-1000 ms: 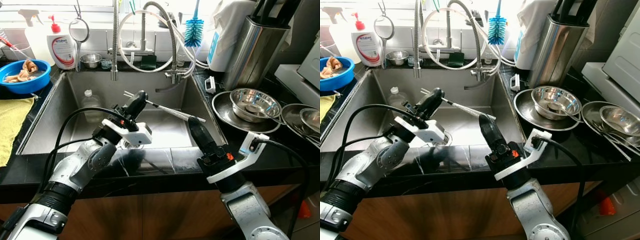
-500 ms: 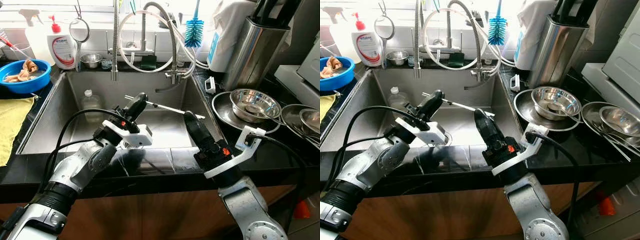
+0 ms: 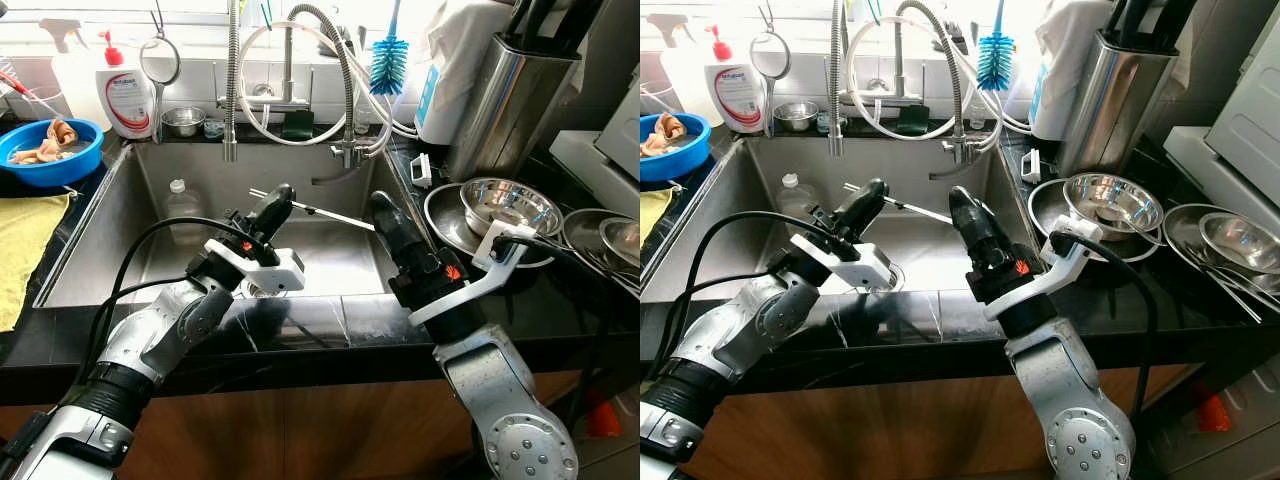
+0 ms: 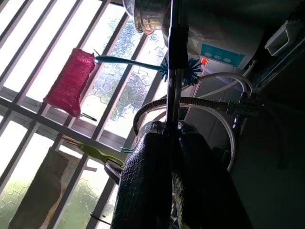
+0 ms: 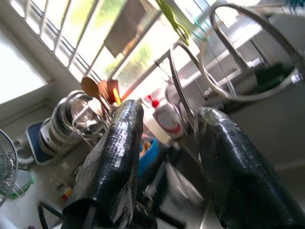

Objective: Kitchen organization

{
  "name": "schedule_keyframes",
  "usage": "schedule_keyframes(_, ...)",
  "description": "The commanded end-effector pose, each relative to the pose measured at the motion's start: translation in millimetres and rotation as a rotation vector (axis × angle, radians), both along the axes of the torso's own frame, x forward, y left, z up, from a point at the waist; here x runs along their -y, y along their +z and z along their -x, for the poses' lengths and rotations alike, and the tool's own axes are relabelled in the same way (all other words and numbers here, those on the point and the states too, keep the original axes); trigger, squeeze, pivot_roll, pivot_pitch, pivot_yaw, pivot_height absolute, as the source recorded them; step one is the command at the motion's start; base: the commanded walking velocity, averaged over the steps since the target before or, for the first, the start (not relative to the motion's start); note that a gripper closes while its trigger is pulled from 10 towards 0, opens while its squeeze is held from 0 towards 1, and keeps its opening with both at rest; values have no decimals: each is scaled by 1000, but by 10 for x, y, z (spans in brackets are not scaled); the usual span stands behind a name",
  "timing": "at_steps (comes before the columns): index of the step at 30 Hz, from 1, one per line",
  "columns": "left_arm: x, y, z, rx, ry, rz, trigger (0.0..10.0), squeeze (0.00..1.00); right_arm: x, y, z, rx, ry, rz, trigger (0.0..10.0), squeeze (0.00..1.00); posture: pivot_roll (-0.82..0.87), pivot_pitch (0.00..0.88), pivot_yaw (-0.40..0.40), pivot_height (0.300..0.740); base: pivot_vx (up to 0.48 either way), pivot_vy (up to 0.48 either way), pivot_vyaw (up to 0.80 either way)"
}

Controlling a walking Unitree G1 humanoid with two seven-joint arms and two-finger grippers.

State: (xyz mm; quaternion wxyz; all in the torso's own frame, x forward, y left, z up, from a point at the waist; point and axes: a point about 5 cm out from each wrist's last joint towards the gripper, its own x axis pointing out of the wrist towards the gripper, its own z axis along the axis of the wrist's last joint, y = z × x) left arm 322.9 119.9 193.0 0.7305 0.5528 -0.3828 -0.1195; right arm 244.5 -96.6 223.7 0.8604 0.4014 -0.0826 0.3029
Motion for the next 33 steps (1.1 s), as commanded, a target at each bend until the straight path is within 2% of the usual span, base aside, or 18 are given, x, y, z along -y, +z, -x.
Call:
schedule_keyframes(1,31,24,-19,17,-5,-35,0,0,16,118,38,42,-2,-4,10000,0,57,0,-70,740,0,0,0)
schedule_keyframes(5,17,-5,-32,4,7,-46,0,0,75,255,40,94,-30,7,10000,0,57,0,-68,740,0,0,0)
schedule_keyframes(7,-9,-36,-54,-20,26,-42,0,0,186,404,33,147,-82,8,10000,0,57,0,-67,740,0,0,0)
schedule_keyframes(9,-27,-53,-76,-39,43,-37,0,0,221,460,34,170,-101,11,10000,0,56,0,-66,740,0,0,0)
schedule_keyframes(10,-51,-80,-106,-68,66,-27,2510,0,263,518,28,191,-127,13,10000,0,56,0,-65,740,0,0,0)
schedule_keyframes(11,-51,-80,-106,-68,66,-27,2510,0,263,518,28,191,-127,13,10000,0,56,0,-65,740,0,0,0)
schedule_keyframes(12,-63,-92,-120,-79,78,-22,4275,0,288,549,23,200,-145,16,10000,0,56,0,-65,740,0,0,0)
schedule_keyframes(14,-74,-116,-138,-94,93,-24,9333,0,340,594,18,210,-173,5,10000,0,55,0,-64,740,0,0,0)
schedule_keyframes(15,-78,-120,-141,-100,96,-18,9843,0,346,595,16,209,-176,4,10000,0,55,0,-64,740,0,0,0)
schedule_keyframes(17,-94,-139,-158,-124,111,3,9843,0,377,597,12,209,-197,16,10000,0,57,0,-62,740,0,0,0)
schedule_keyframes(18,-152,-155,-199,-181,150,90,9843,0,434,591,8,204,-228,29,10000,0,57,0,-61,740,0,0,0)
schedule_keyframes(23,-362,-129,-316,-316,245,383,9725,0,569,552,-6,174,-301,36,10000,0,55,0,-59,740,0,0,0)
schedule_keyframes(25,-418,-121,-343,-342,261,441,9765,0,597,539,-7,169,-315,42,10000,0,54,0,-58,740,0,0,0)
schedule_keyframes(26,-481,-113,-375,-397,268,549,9843,0,648,509,-13,153,-345,50,10000,0,54,0,-56,740,0,0,0)
schedule_keyframes(28,-509,-136,-402,-473,256,643,9882,0,721,459,-25,128,-395,72,10000,0,55,0,-54,740,0,0,0)
schedule_keyframes(29,-509,-136,-402,-473,256,643,9882,0,721,459,-25,128,-395,72,10000,0,55,0,-54,740,0,0,0)
schedule_keyframes(31,-518,-176,-416,-541,239,692,10000,0,813,373,-44,87,-465,133,10000,0,52,0,-52,740,0,0,0)
schedule_keyframes(33,-558,-213,-422,-613,217,757,10000,0,947,267,-56,44,-585,293,10000,0,50,0,-50,740,0,0,0)
